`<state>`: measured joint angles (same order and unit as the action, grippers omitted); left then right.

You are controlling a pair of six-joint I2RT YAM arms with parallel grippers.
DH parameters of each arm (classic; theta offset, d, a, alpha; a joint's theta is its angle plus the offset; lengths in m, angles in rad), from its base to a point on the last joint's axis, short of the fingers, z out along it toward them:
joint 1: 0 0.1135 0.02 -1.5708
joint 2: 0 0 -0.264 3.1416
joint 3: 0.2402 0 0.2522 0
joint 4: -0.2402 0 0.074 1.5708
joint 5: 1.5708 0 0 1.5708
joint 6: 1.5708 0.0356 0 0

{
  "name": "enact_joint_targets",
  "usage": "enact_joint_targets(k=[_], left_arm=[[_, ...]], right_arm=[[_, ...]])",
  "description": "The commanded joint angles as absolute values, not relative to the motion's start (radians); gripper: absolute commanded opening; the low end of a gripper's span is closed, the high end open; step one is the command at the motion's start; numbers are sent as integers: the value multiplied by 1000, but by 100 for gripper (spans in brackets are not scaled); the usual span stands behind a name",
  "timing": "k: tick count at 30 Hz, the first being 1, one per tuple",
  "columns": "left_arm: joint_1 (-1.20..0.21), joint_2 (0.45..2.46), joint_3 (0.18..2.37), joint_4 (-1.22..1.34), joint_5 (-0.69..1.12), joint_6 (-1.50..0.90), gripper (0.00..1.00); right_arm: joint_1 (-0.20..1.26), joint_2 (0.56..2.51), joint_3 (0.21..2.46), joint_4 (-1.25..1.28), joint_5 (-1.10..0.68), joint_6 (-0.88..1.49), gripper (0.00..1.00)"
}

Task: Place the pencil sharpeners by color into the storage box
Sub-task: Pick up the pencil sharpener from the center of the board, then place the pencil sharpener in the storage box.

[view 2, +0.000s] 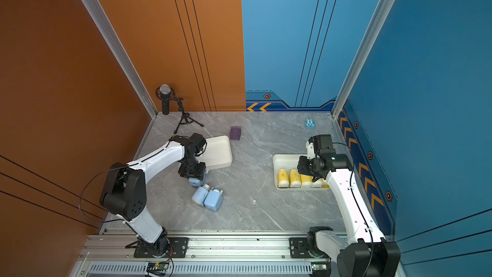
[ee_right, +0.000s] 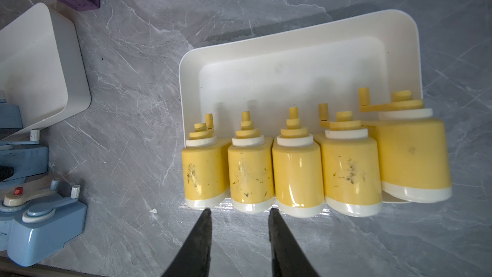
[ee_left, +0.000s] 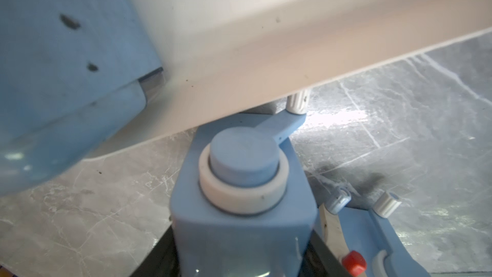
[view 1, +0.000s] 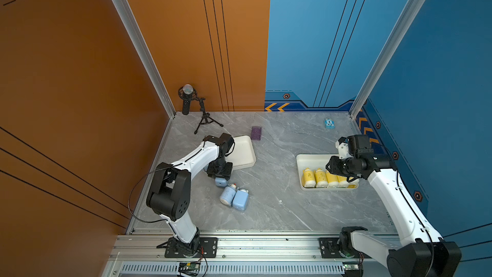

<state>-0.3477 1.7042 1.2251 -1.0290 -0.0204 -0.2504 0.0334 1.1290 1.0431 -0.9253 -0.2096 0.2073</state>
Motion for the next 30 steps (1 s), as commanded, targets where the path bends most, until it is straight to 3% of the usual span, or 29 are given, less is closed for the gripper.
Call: enact_joint_targets(k=[1, 30], left_arm=[[-345, 1718, 1257, -1043, -23, -255, 51], [-373, 1605, 1417, -1068, 159, -321, 46]], right_arm=[[33, 1118, 1028, -940, -217, 212, 37], [21, 1106, 1059, -966, -218, 193, 37]])
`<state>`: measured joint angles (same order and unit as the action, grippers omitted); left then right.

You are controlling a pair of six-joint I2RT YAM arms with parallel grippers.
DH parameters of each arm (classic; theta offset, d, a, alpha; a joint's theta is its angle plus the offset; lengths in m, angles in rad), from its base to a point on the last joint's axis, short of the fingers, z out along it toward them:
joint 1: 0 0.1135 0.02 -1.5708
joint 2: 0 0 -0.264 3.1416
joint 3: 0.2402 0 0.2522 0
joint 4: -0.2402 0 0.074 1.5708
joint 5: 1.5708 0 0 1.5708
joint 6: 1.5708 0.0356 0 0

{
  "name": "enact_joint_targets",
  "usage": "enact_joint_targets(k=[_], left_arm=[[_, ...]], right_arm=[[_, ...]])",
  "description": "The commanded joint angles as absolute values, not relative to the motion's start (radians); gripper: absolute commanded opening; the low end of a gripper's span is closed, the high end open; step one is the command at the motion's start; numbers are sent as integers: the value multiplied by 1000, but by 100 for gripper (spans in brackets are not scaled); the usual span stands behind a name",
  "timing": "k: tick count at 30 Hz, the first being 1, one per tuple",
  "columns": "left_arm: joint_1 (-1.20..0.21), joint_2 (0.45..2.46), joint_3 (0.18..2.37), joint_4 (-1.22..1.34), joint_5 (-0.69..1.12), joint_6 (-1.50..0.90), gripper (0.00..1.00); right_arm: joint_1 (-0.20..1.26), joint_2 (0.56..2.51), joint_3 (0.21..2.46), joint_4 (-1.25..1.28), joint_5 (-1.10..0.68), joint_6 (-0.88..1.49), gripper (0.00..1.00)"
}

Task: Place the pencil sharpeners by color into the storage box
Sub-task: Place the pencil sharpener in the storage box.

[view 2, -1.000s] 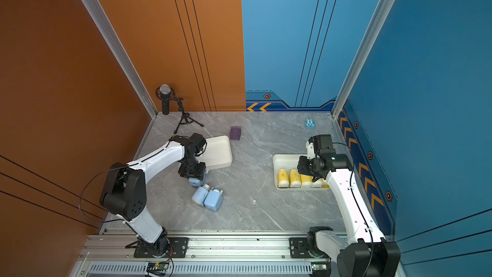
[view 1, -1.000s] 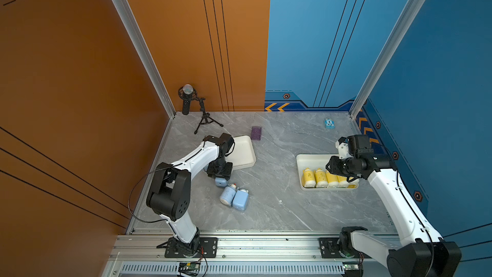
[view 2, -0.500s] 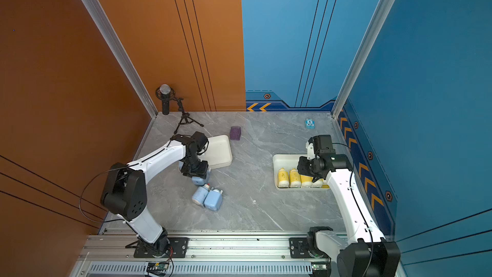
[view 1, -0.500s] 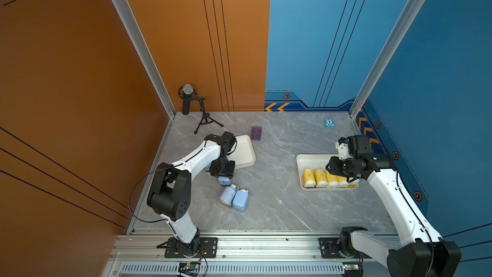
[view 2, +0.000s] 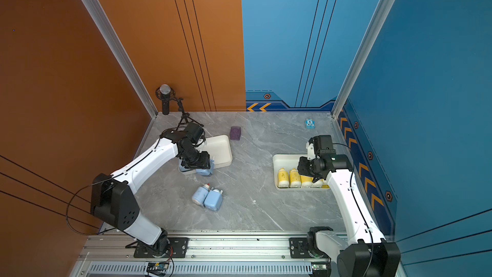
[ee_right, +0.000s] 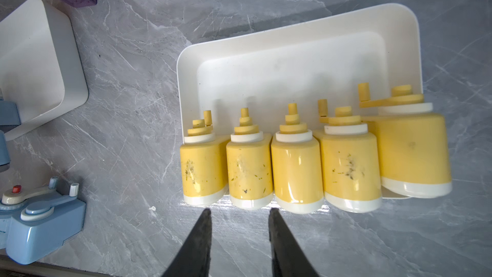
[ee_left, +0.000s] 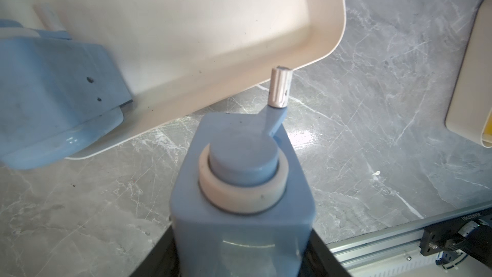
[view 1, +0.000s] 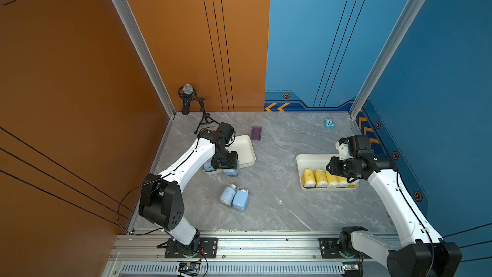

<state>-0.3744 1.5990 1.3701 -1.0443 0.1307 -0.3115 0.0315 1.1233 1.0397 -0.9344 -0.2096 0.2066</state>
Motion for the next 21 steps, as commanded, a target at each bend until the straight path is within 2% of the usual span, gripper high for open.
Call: enact_joint_targets(k=[1, 21], left_arm=[[-370, 1614, 1430, -1068, 157, -323, 46], [-349, 1847, 1697, -1068, 80, -340, 46]], right_arm=[[21, 1106, 1058, -967, -218, 194, 37], [20, 1112, 1054, -965, -215, 198, 37]])
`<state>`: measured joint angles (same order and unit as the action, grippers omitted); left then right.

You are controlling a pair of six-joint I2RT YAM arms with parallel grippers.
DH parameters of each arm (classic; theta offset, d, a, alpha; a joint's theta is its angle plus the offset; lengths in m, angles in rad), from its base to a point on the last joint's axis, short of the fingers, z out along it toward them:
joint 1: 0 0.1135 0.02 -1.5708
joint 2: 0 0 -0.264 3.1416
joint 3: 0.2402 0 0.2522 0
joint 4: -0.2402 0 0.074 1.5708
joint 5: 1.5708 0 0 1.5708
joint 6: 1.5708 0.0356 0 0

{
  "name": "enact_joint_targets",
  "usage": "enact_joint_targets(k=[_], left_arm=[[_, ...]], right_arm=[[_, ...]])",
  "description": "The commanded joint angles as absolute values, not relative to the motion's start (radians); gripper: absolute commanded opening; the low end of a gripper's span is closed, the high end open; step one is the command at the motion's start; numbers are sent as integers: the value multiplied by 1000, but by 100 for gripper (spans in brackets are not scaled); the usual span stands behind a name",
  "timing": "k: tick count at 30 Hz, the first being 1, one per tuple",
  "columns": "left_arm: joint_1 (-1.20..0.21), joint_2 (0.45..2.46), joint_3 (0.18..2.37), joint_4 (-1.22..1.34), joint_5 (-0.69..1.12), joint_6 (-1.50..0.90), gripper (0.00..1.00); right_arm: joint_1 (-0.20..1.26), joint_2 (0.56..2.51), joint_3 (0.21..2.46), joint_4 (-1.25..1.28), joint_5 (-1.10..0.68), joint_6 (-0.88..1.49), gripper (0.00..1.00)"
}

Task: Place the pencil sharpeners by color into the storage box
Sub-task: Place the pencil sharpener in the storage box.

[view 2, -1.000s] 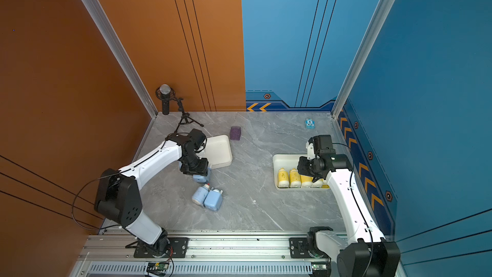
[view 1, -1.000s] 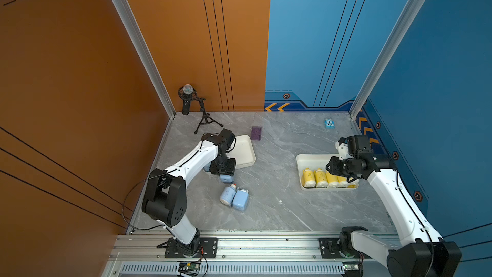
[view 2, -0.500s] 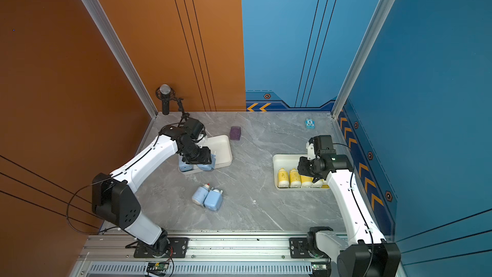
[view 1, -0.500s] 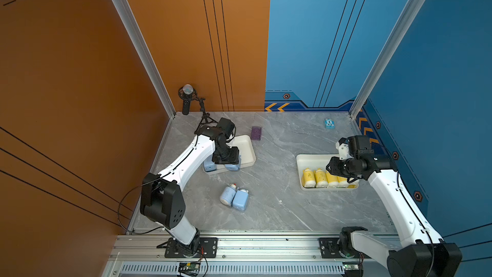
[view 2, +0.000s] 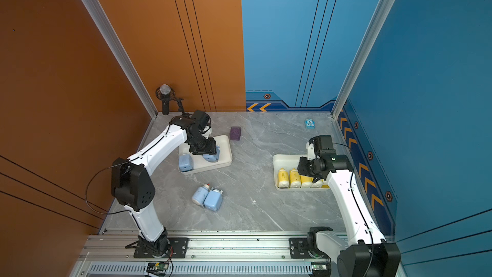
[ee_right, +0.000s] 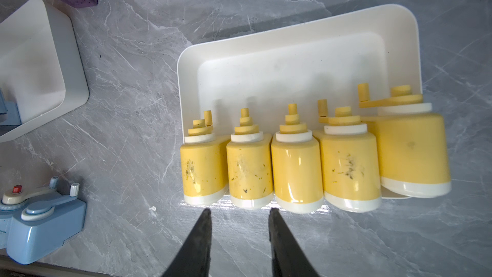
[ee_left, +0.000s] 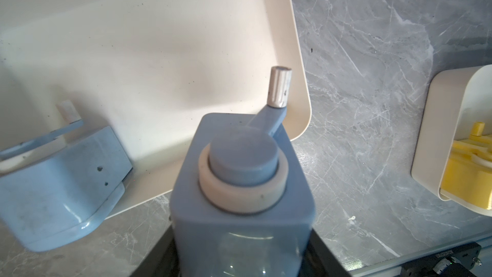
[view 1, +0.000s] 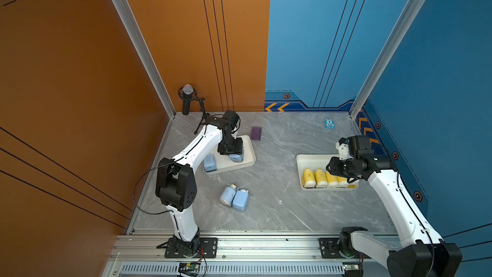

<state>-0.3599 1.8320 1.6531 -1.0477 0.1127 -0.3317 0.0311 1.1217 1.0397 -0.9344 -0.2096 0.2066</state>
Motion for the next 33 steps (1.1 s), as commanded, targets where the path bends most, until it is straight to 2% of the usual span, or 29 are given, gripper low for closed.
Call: enact_joint_targets(k=[1, 19, 33], left_arm=[[-348, 1860, 1709, -1068, 76, -341, 46], [-324, 1956, 1769, -1080, -20, -355, 46], [-300, 1880, 1631, -1080, -96, -422, 46]], right_arm=[[21, 1109, 1052, -965, -213, 200, 37], [18, 1119, 1069, -965, -203, 191, 37], [19, 1123, 1046, -947, -227, 195, 37]])
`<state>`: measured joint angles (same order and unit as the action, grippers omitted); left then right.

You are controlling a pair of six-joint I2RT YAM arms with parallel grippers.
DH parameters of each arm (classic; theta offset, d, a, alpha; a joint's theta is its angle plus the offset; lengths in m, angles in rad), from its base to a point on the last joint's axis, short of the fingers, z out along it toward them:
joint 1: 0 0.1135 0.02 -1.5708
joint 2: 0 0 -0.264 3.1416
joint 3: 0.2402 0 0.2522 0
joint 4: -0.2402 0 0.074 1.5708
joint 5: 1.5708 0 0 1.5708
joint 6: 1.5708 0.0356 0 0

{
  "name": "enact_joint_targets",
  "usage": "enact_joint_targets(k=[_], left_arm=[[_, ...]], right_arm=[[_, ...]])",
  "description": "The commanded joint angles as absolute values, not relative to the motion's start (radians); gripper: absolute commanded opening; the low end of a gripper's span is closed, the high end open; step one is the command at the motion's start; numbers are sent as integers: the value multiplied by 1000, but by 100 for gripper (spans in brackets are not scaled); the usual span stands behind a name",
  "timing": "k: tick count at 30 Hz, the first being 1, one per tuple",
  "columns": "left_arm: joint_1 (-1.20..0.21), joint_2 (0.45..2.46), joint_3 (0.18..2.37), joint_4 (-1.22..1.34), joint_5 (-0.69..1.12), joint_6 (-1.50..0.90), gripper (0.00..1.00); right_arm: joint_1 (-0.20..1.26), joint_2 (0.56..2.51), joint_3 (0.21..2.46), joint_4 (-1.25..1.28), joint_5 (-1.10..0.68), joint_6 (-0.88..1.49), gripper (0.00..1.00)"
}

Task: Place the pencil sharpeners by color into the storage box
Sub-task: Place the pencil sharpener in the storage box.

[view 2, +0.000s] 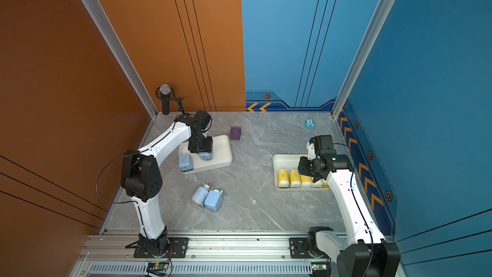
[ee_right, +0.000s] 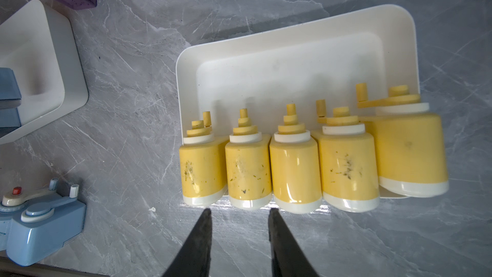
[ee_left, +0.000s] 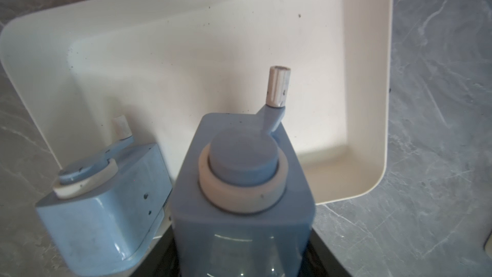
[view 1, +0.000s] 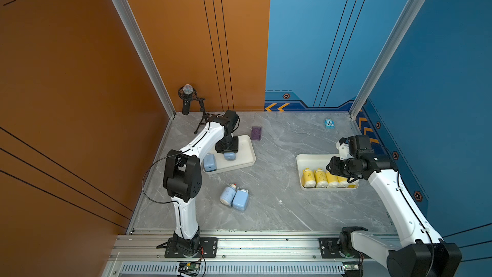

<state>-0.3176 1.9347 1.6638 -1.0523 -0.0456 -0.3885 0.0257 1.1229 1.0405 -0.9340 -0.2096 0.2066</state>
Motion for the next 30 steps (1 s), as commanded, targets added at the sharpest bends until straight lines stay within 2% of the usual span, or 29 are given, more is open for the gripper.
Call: enact_joint_targets(k=[1, 30], left_arm=[[-297, 1871, 1617, -1080, -101, -428, 46], [-241, 1908, 1524, -1075, -74, -484, 46]], right_arm=[[18, 1124, 1045, -945, -229, 196, 37], [26, 1121, 1023, -922, -247, 206, 37]])
